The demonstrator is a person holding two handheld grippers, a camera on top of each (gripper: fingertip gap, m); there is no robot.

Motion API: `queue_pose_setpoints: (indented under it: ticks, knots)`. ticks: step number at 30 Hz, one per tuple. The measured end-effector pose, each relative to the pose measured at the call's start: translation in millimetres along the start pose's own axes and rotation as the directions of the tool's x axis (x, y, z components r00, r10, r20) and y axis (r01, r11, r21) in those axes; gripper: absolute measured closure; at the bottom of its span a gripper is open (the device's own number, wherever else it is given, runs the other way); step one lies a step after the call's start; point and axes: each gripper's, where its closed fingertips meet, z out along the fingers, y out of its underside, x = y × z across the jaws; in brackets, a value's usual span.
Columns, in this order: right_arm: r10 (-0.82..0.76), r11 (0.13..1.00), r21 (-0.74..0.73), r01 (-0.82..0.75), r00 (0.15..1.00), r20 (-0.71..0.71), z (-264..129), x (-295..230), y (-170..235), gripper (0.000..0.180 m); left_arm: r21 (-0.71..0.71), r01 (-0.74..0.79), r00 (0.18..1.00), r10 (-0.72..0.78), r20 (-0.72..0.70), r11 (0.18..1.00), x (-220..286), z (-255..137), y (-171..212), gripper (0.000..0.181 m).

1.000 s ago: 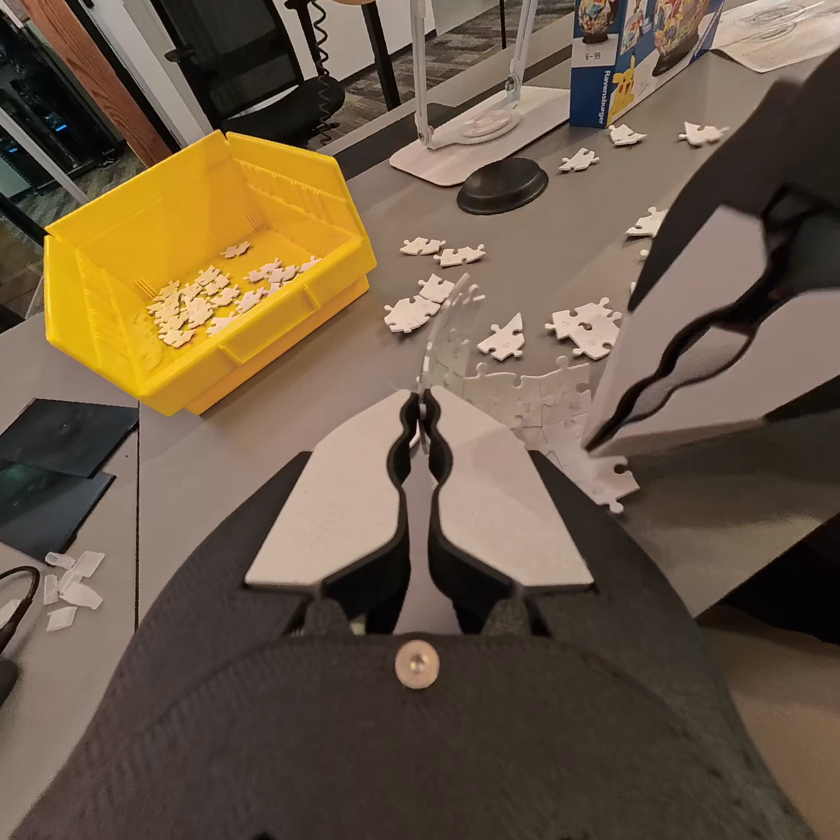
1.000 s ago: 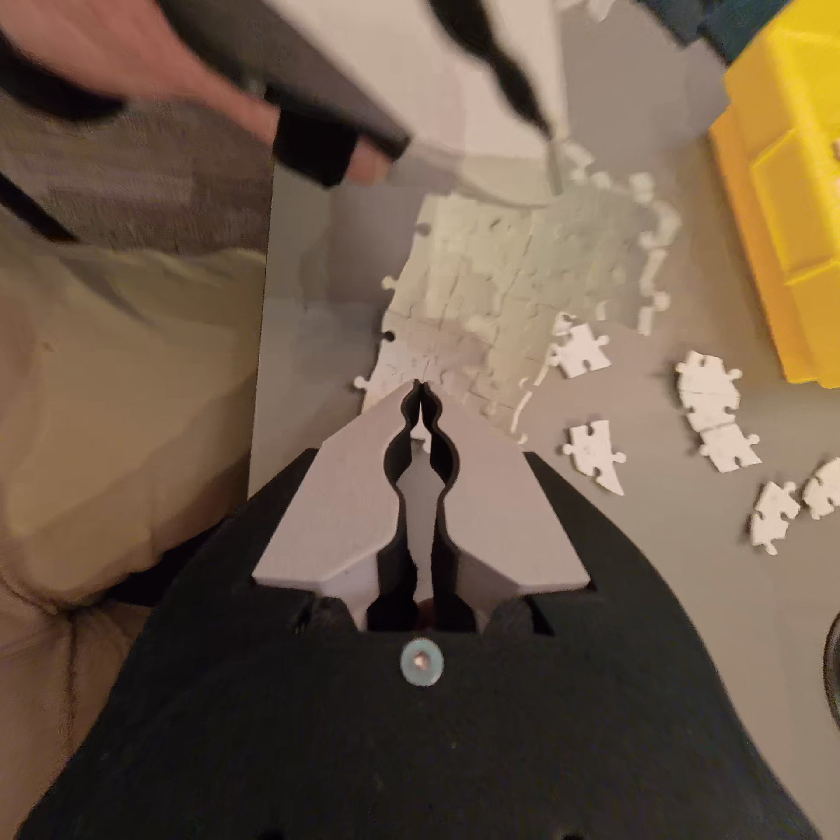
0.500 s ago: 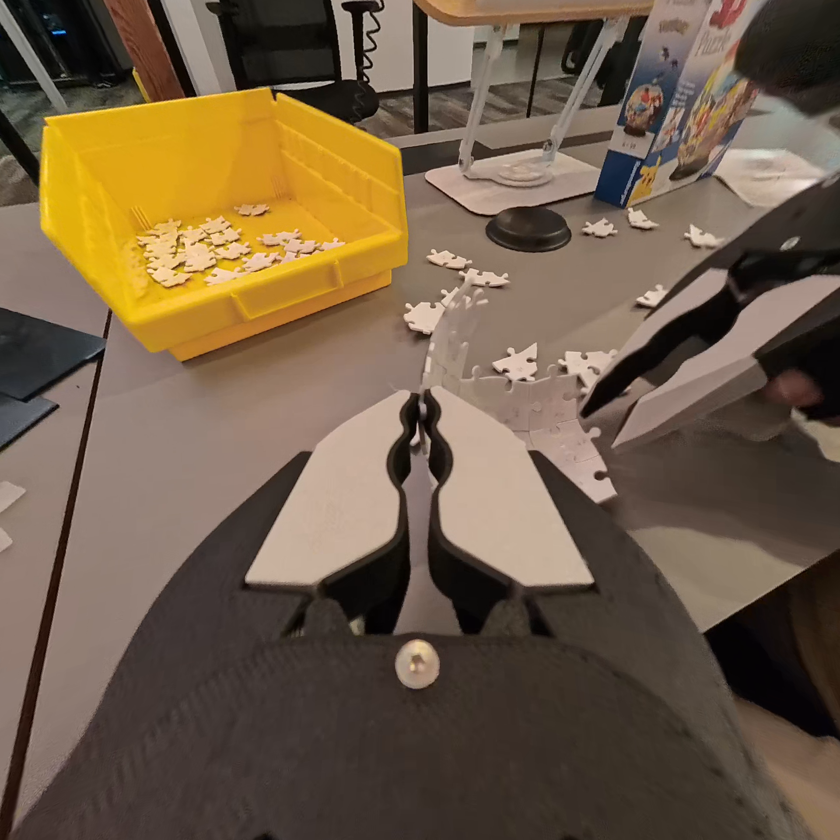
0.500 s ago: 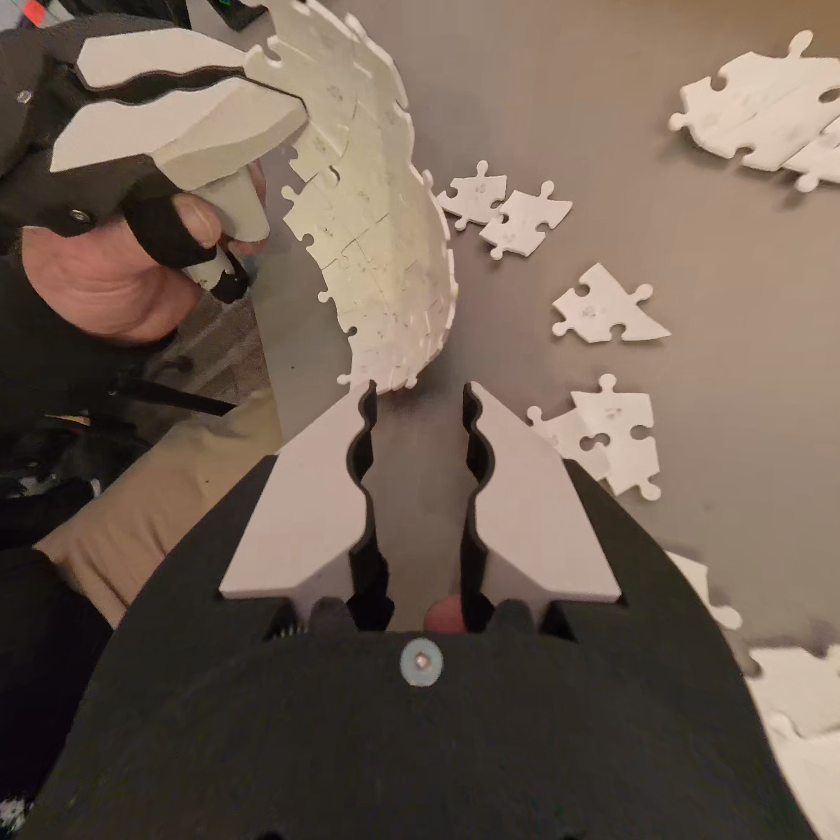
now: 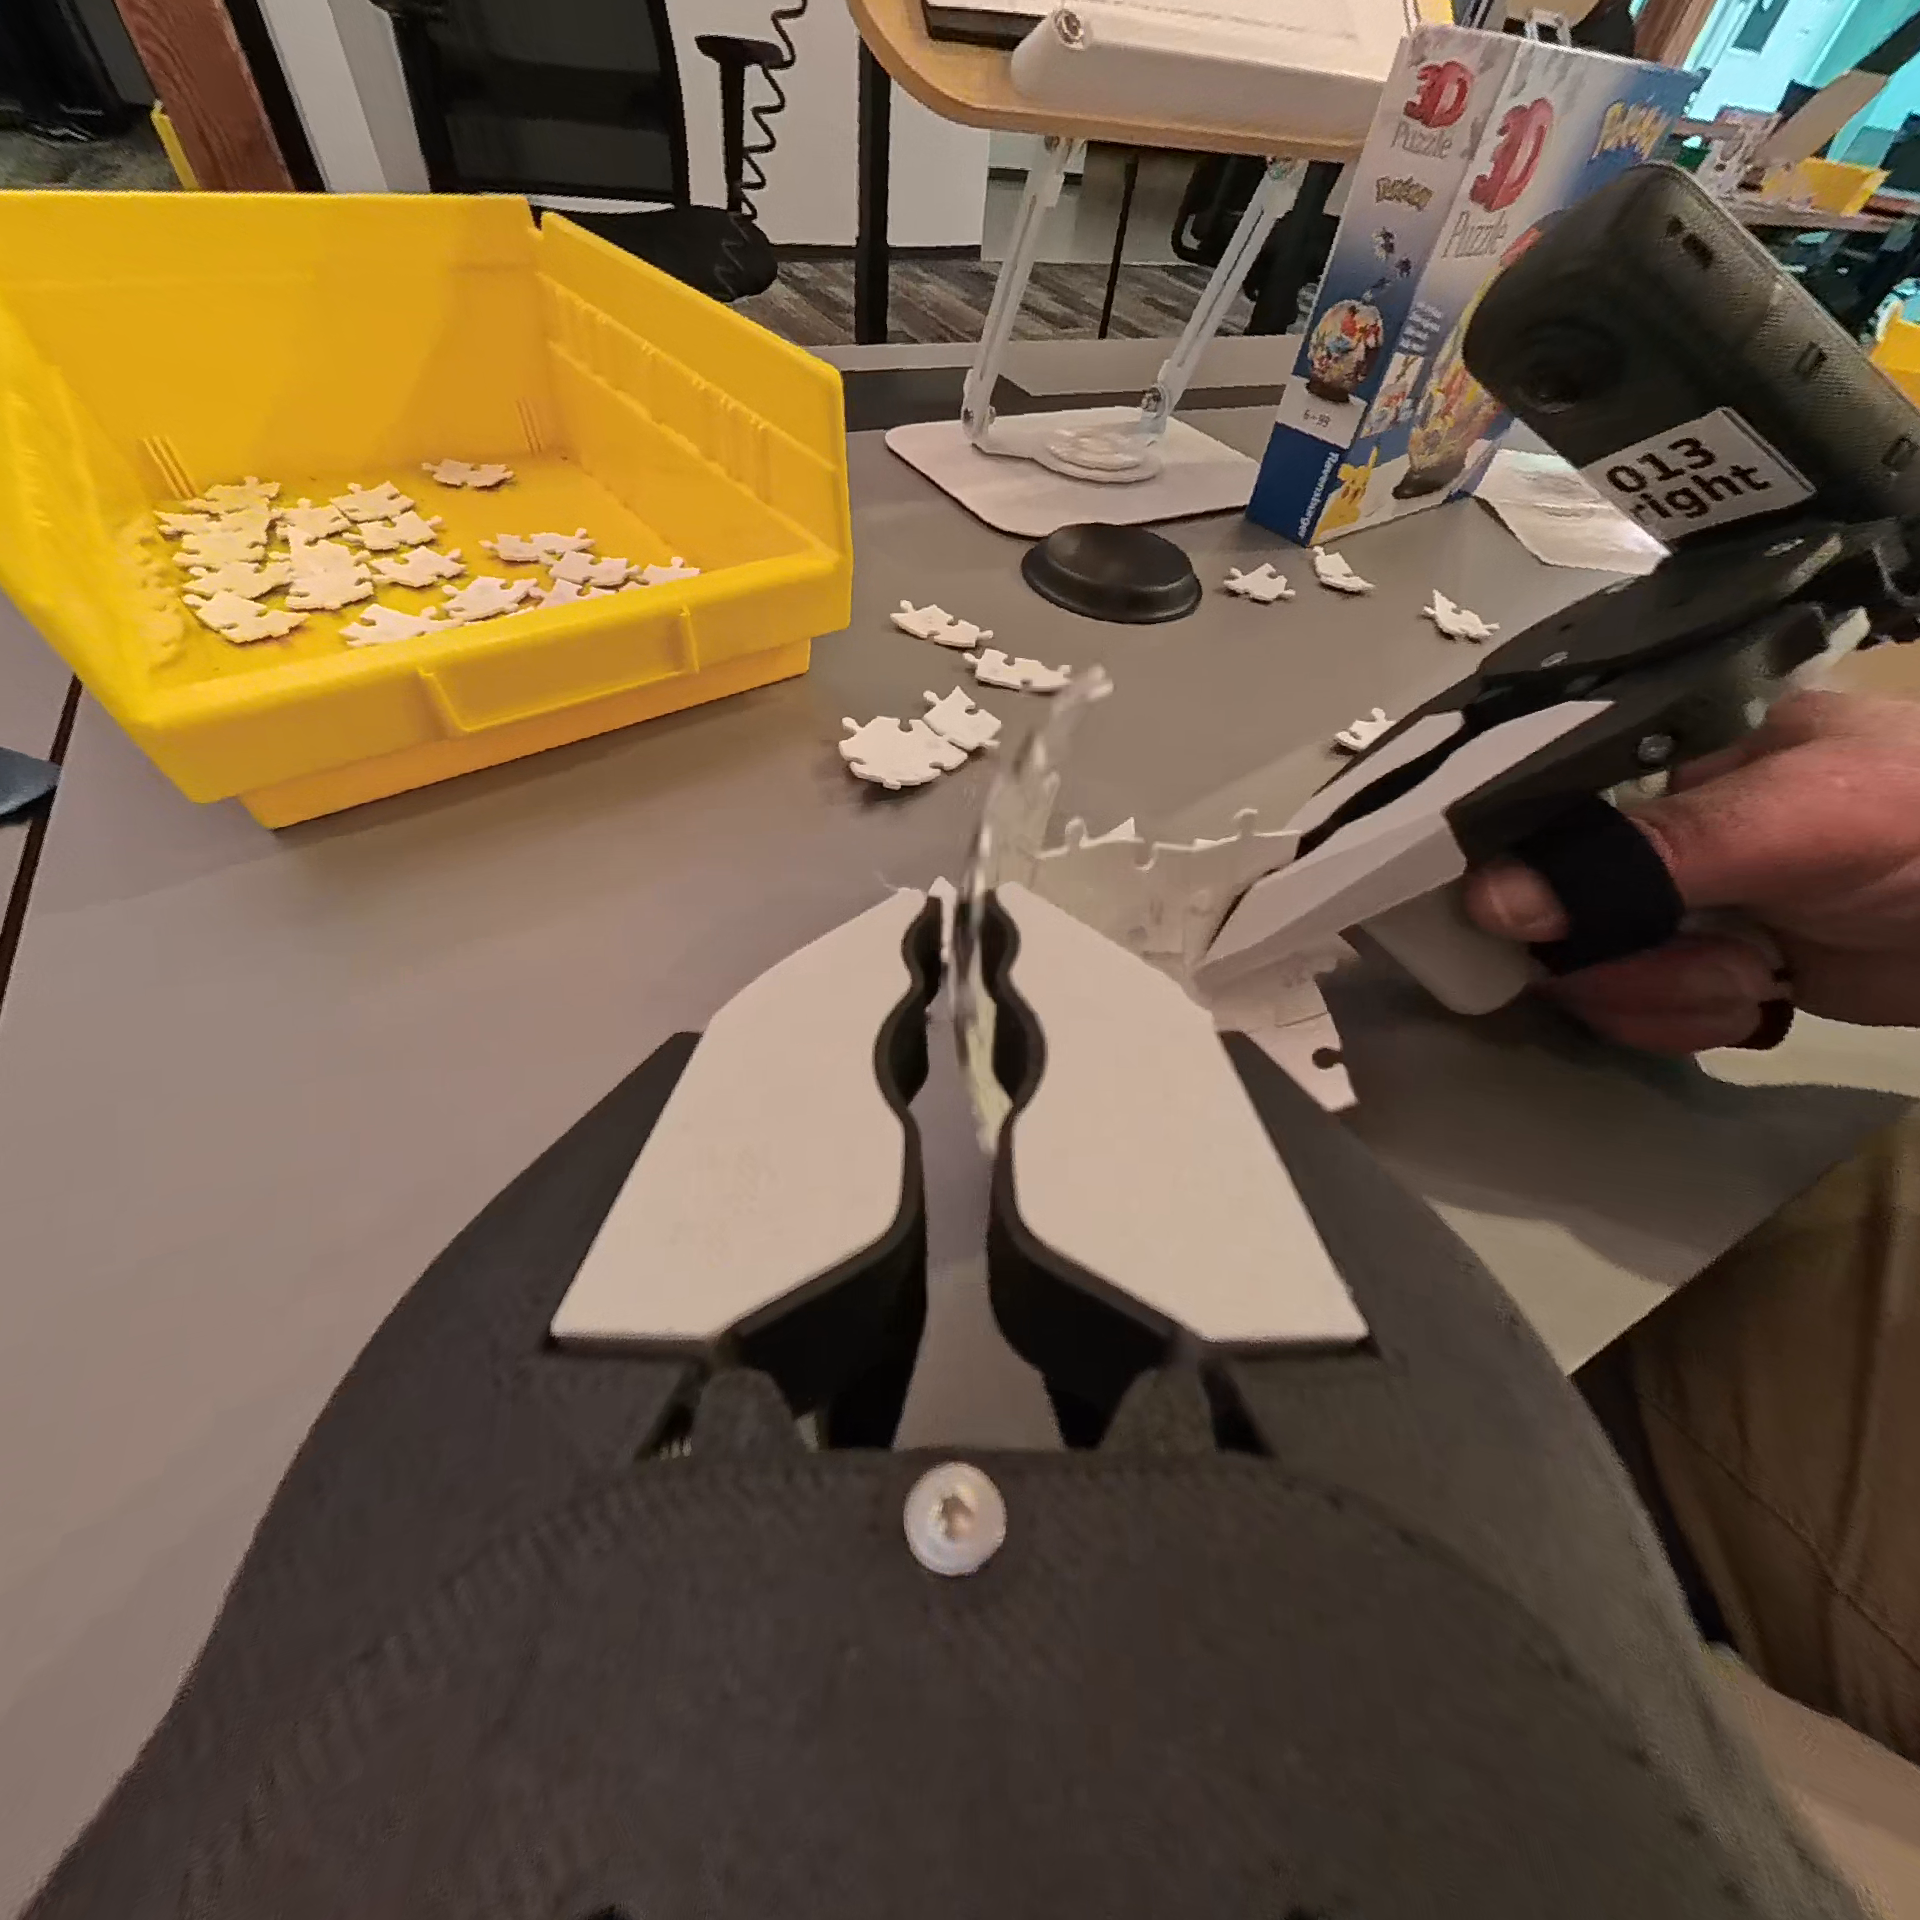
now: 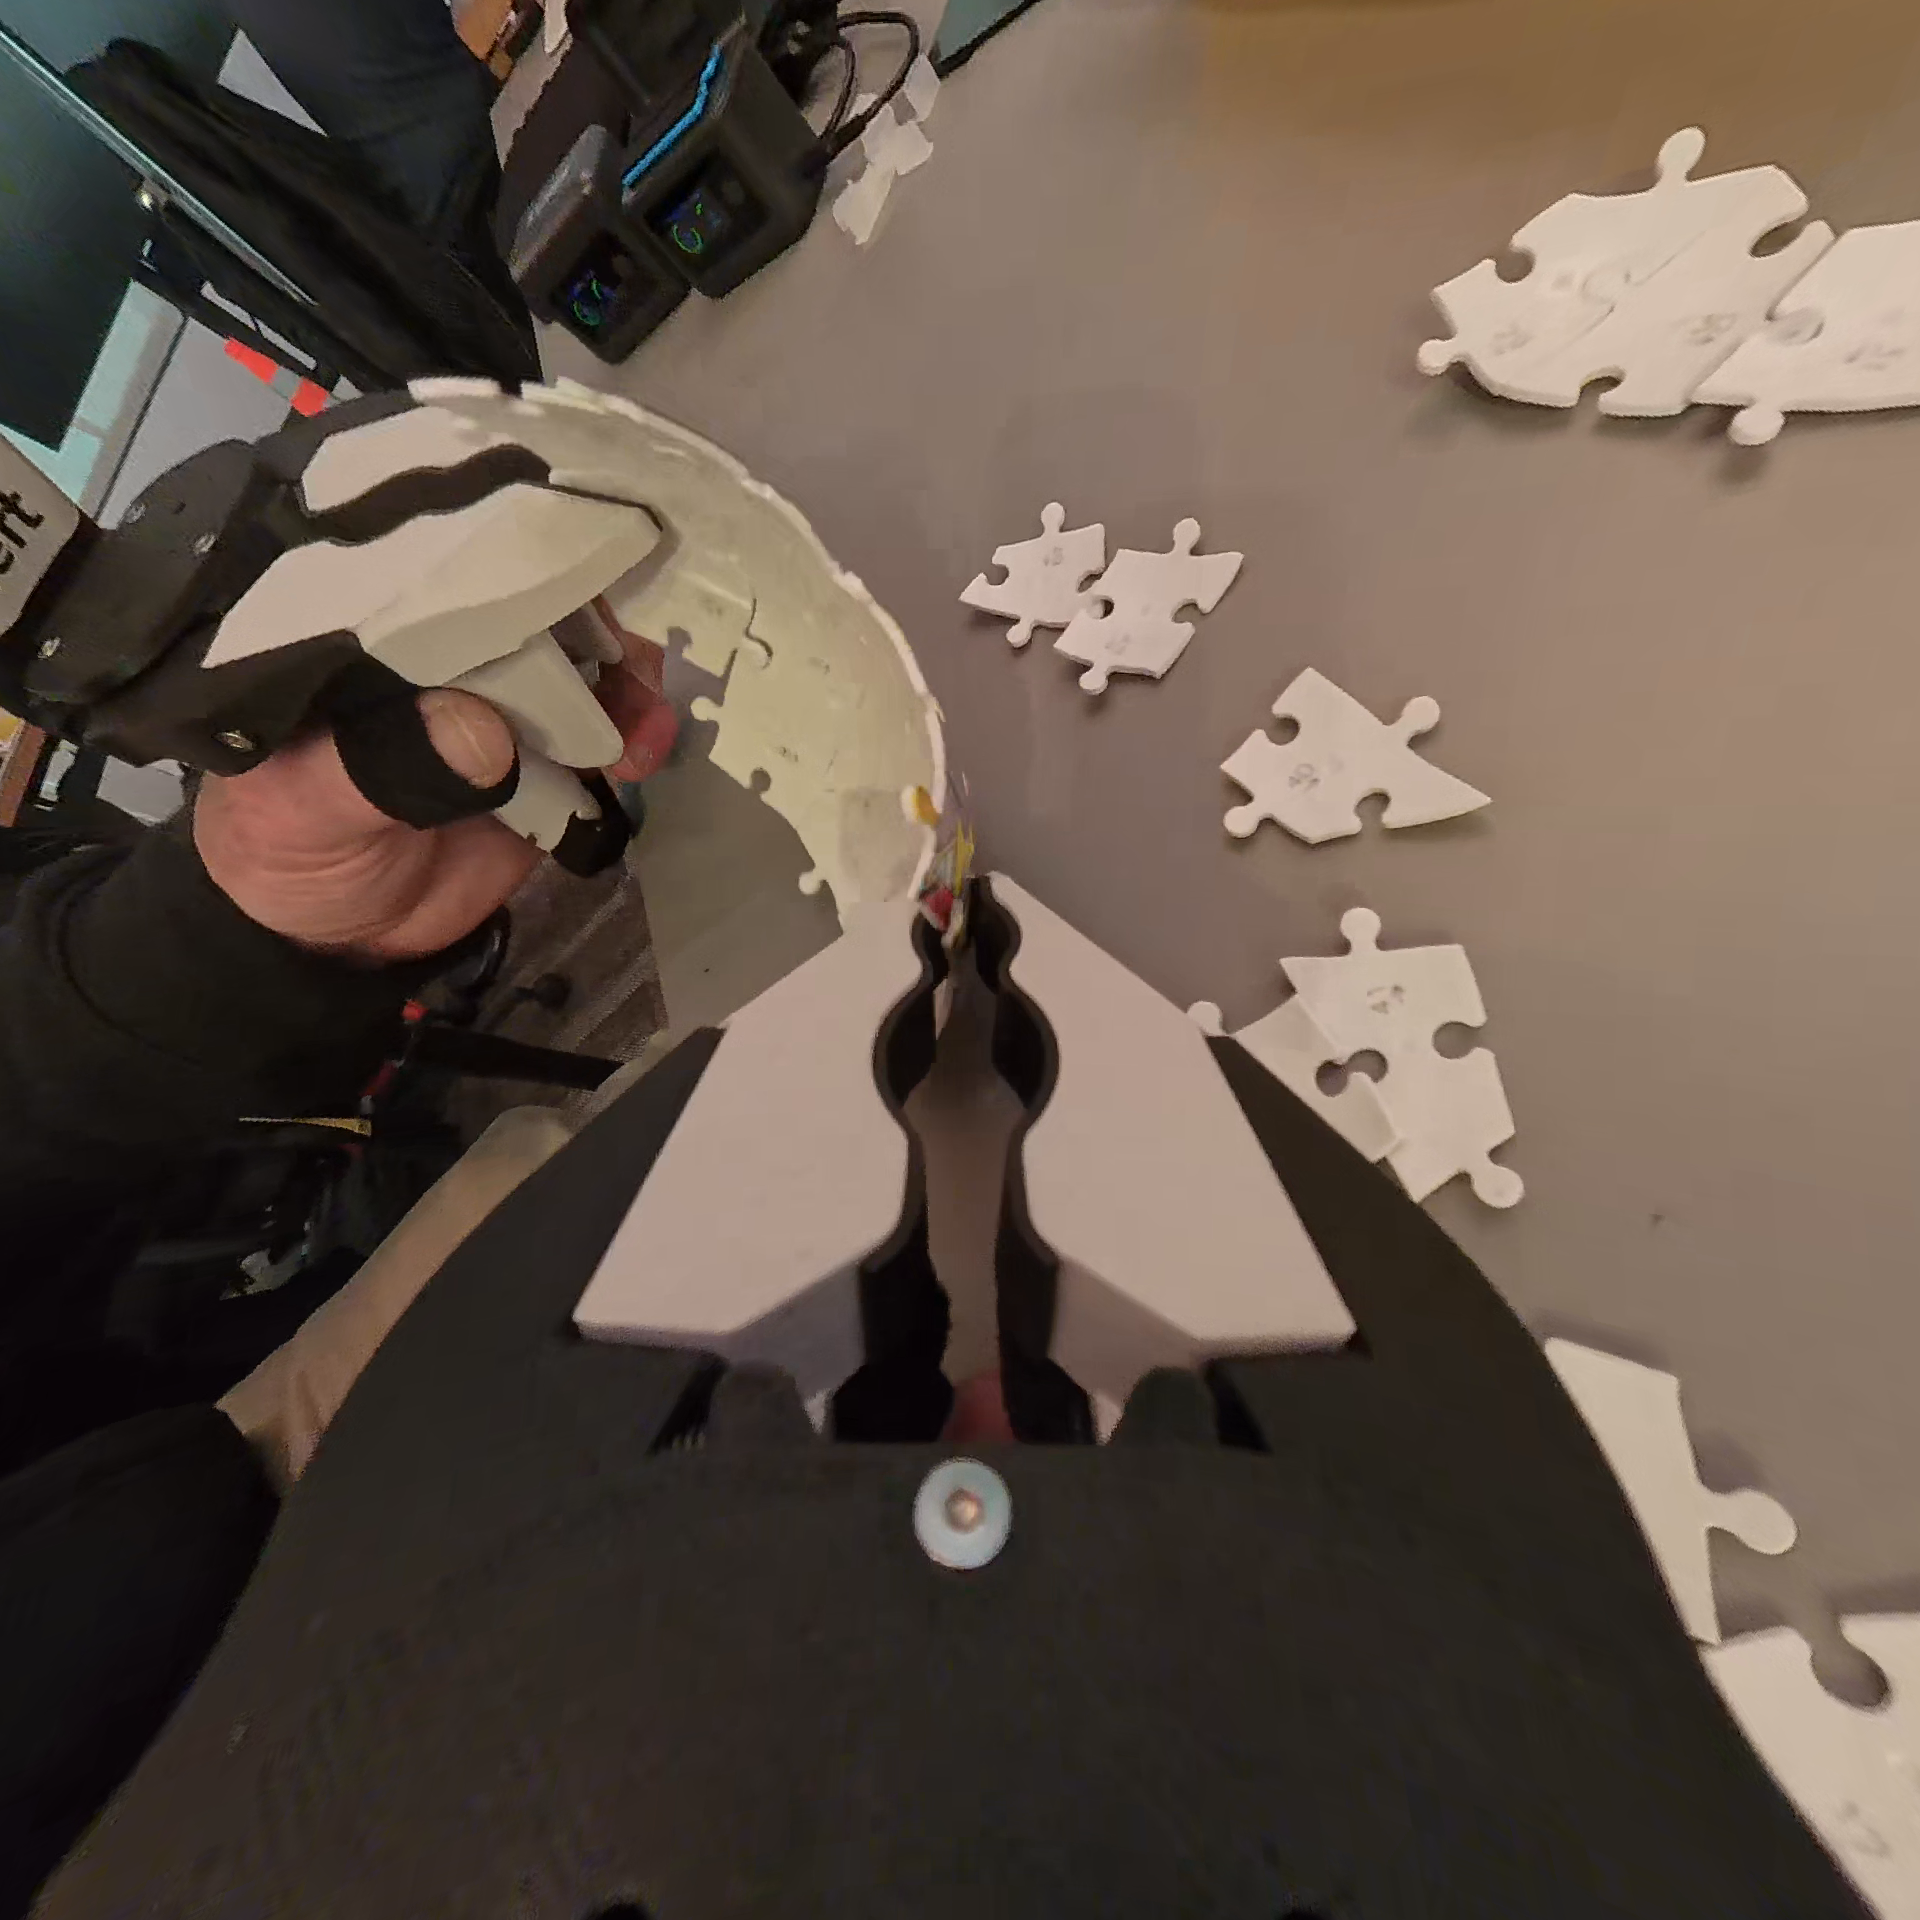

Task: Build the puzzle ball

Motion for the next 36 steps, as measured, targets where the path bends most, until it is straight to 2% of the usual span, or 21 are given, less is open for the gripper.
queue_pose_setpoints:
  ticks: [5,9,17,24,29,36]
  knots:
    - [-0.008,1.000,0.000,0.008,1.000,-0.029,0.1,2.2,0.8,0.179,-0.085,-0.051,0.998,0.048,-0.036,0.995,4.5,-0.5,8.8,0.153]
    - [-0.010,1.000,0.007,0.010,0.999,-0.036,-0.4,2.5,0.2,0.179,-0.184,-0.101,0.995,0.096,-0.036,0.978,3.2,-0.2,24.6,0.146]
    - [-0.024,1.000,0.012,0.025,0.998,-0.059,-0.5,2.0,0.7,0.179,-0.238,-0.107,0.993,0.115,0.019,0.965,2.4,9.5,34.1,0.176]
    - [-0.038,0.999,0.034,0.041,0.996,-0.083,-1.0,1.1,-0.8,0.179,-0.226,-0.036,0.998,0.046,0.042,0.973,0.5,12.0,31.6,0.177]
    - [-0.048,0.998,0.035,0.051,0.995,-0.089,-0.6,0.2,-0.7,0.179,-0.209,0.085,0.996,-0.086,0.004,0.974,-0.9,12.6,33.0,0.177]
    - [-0.048,0.998,0.039,0.052,0.995,-0.090,-0.8,-0.1,-0.7,0.180,-0.192,0.138,0.988,-0.149,-0.044,0.972,1.6,13.7,30.0,0.177]
